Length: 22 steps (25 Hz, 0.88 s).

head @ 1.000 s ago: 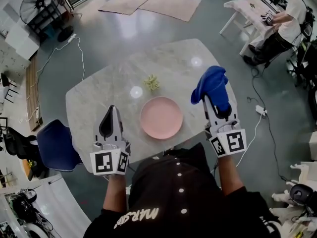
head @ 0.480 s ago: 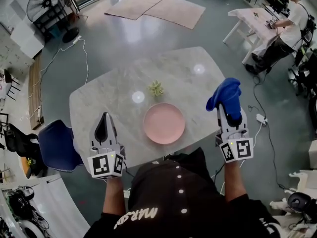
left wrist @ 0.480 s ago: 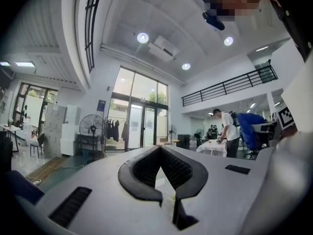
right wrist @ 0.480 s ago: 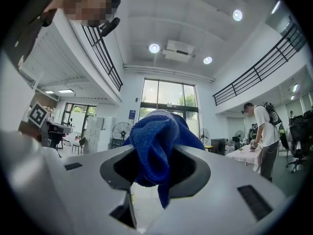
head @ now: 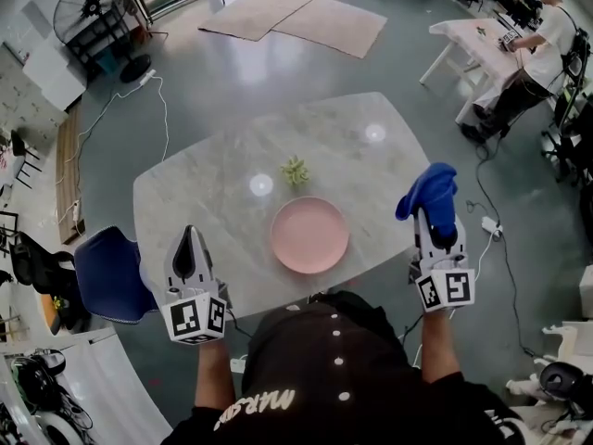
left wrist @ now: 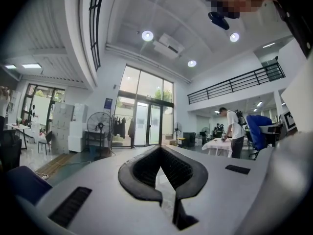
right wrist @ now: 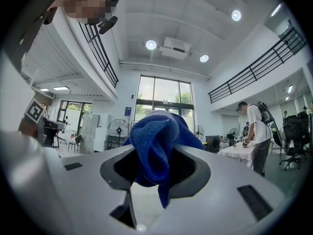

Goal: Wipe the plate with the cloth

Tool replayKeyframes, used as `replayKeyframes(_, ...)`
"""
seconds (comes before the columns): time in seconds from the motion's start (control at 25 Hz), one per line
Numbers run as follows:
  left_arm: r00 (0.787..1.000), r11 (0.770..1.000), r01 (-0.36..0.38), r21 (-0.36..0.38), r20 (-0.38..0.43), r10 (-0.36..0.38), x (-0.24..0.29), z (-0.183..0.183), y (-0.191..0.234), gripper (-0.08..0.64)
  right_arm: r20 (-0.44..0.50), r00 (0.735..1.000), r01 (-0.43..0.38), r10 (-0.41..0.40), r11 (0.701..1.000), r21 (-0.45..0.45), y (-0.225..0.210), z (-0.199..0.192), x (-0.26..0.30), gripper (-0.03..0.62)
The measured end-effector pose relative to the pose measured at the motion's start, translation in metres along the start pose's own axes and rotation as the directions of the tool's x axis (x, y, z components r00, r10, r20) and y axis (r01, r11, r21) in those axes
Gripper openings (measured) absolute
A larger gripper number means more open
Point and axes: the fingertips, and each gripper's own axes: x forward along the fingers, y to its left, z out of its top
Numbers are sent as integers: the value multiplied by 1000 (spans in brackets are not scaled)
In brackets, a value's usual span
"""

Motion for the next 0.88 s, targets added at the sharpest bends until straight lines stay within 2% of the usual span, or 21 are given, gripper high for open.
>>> replayKeyframes(0.44,1000,1000,-2,12,-18,2,-10,-17,-4,17,-20,1000,18,-17,1000,11,-2,-17,-13,149)
replayKeyframes(0.88,1000,1000,16,26,-25,-16,-7,-19,-11,17,-27,1000,-4,4,1000,1,6,-14,-7,147)
